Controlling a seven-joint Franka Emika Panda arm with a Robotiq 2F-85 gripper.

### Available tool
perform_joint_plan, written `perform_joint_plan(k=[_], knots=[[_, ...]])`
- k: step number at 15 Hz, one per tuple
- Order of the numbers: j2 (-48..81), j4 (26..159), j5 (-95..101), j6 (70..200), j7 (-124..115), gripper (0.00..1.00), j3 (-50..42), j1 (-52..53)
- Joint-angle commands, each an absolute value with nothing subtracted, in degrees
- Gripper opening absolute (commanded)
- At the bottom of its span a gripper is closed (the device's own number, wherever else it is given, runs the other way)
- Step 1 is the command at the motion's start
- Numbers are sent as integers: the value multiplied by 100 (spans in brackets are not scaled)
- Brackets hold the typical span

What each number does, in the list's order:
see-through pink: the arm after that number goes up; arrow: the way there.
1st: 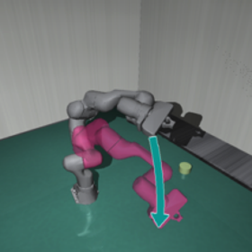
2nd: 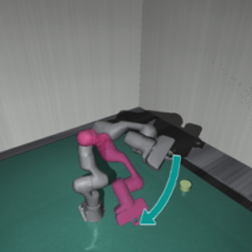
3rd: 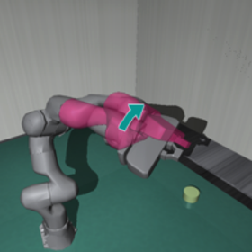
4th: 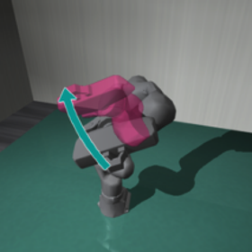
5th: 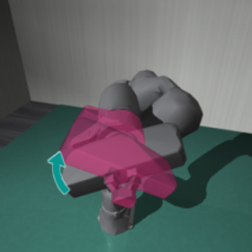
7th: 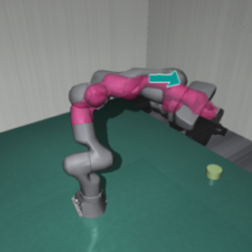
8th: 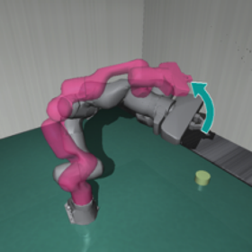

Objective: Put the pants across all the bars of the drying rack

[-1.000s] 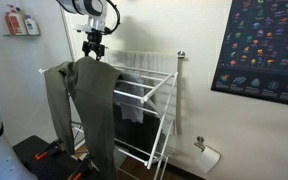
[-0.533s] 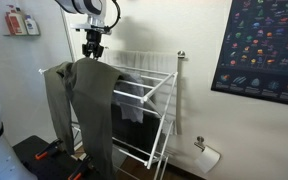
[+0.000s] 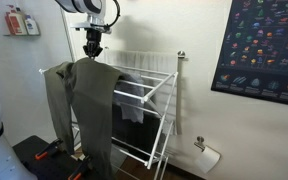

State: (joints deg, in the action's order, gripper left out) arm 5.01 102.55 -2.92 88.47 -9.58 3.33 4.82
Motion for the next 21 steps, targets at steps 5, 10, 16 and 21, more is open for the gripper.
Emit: perform_joint_plan(k=[5, 10, 16, 21], knots=[[179, 10081, -624, 8909, -1197, 1, 265, 368], [-219, 10089, -1109, 9384, -1294, 1, 157, 237], [-607, 10226, -1312, 10513, -1578, 1, 100, 135], [-677, 10300, -1289, 11593, -1854, 1, 52, 72]])
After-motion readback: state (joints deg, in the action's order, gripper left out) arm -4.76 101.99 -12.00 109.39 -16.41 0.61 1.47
